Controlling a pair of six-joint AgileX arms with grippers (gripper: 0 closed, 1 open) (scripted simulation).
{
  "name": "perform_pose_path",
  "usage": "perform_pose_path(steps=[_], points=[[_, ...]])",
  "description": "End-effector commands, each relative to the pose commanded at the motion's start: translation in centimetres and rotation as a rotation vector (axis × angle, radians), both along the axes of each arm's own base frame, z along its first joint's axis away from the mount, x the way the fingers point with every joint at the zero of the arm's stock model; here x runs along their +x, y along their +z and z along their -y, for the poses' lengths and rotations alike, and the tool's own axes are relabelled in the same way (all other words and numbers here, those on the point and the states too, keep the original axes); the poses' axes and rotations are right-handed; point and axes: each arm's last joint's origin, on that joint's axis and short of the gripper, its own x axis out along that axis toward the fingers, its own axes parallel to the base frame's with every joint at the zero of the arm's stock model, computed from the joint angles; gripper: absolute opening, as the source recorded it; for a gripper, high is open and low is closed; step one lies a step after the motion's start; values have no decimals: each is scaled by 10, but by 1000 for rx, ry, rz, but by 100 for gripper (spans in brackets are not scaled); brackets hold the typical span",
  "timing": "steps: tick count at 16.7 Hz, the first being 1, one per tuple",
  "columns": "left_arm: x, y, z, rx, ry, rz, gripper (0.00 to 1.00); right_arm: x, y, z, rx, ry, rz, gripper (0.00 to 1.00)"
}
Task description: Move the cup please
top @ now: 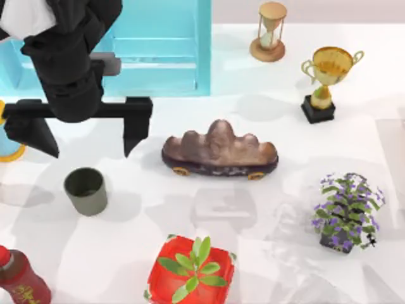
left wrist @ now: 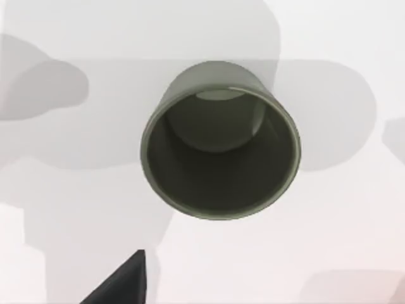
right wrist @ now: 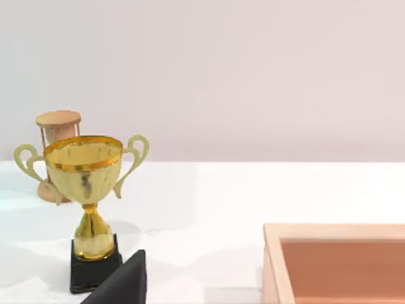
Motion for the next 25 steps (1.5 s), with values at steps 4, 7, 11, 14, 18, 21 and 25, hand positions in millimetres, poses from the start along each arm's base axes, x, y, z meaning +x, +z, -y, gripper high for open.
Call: perform_pose_path(steps=[4, 7, 11, 14, 18, 21, 25], points=[[1, -5, -1, 0, 0, -1, 100, 0, 0, 0, 0, 0, 0, 100], [3, -29, 0, 0, 0, 0, 100, 0, 0, 0, 0, 0, 0, 100], [3, -74, 1, -2, 0, 5, 100, 0, 0, 0, 0, 0, 0, 100], [0, -97, 0, 0, 0, 1, 100, 0, 0, 0, 0, 0, 0, 100], [0, -100, 0, 0, 0, 0, 100, 0, 0, 0, 0, 0, 0, 100], [0, -100, 0, 0, 0, 0, 77, 0, 0, 0, 0, 0, 0, 100], [0, -100, 0, 0, 0, 0, 47, 0, 0, 0, 0, 0, 0, 100]])
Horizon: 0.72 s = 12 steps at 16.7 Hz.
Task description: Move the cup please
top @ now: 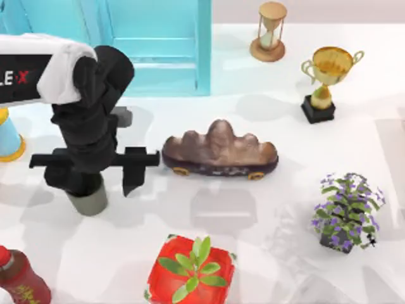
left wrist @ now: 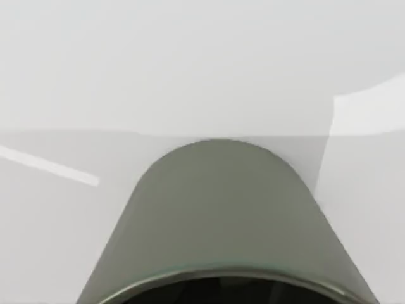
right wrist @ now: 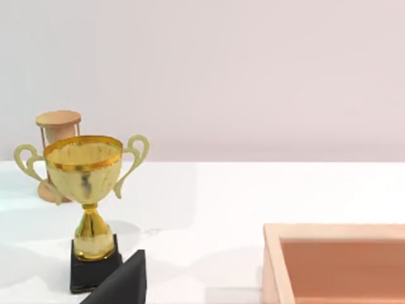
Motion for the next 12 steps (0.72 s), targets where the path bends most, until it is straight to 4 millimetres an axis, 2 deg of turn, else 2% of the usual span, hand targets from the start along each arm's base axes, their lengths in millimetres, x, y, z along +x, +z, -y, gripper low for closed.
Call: perform_pose_path(steps=[6, 12], points=[[0, 0, 0, 0, 0, 0, 2, 0, 0, 0, 0, 0, 0, 100], [0, 0, 0, 0, 0, 0, 0, 0, 0, 0, 0, 0, 0, 100]])
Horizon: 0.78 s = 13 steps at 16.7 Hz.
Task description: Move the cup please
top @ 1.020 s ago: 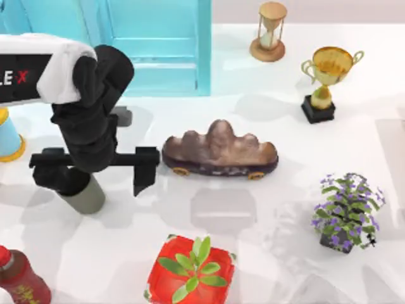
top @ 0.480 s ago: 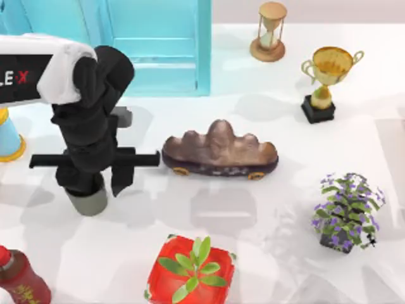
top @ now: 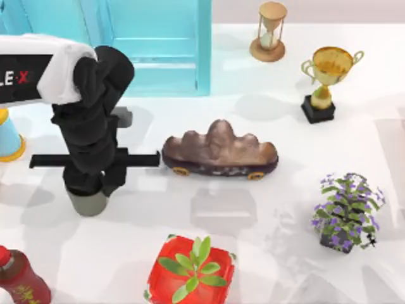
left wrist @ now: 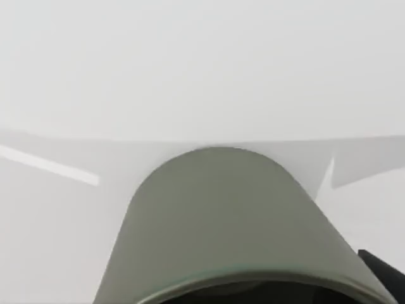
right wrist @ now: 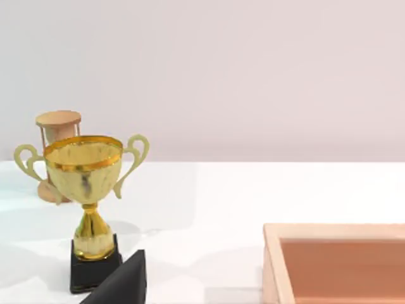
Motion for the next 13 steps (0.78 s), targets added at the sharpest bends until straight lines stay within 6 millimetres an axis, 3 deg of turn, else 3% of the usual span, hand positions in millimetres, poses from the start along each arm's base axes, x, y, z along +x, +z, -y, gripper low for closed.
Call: perform_pose_path(steps=[4, 7, 10, 13], points=[[0, 1, 0, -1, -1, 3, 0, 0, 0, 0, 0, 0, 0, 100], [15, 27, -15, -36, -7, 93, 0, 0, 0, 0, 0, 0, 0, 100], [33, 69, -48, -66, -26, 229, 0, 0, 0, 0, 0, 0, 0, 100], [45, 107, -100, -50, -41, 349, 0, 0, 0, 0, 0, 0, 0, 100]])
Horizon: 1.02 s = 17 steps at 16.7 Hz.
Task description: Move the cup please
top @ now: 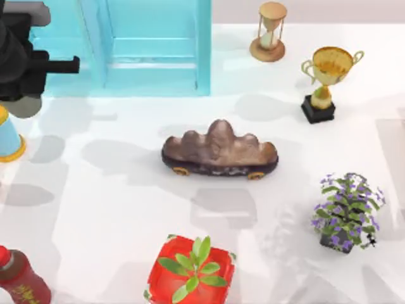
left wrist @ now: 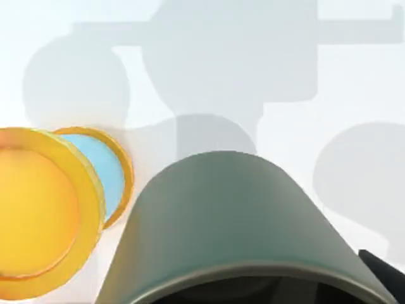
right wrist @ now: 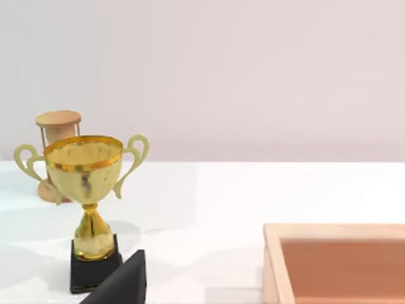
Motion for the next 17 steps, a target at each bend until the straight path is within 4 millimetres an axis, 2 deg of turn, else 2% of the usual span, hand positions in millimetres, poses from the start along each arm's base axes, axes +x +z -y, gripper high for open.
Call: perform_pose_path(steps=[2, 4, 7, 9, 12, 14, 17], points=[[3, 13, -45, 39, 12, 32, 0, 0, 0, 0, 0, 0, 0, 100], [0, 15, -93, 80, 34, 13, 0, 0, 0, 0, 0, 0, 0, 100], [-14, 4, -156, 104, 63, -79, 0, 0, 0, 0, 0, 0, 0, 100], [-26, -8, -185, 86, 70, -158, 0, 0, 0, 0, 0, 0, 0, 100], [-41, -28, -202, 24, 51, -274, 0, 0, 0, 0, 0, 0, 0, 100], [-44, -36, -203, -5, 33, -315, 0, 0, 0, 0, 0, 0, 0, 100], [-44, -37, -203, -6, 31, -317, 0, 0, 0, 0, 0, 0, 0, 100]])
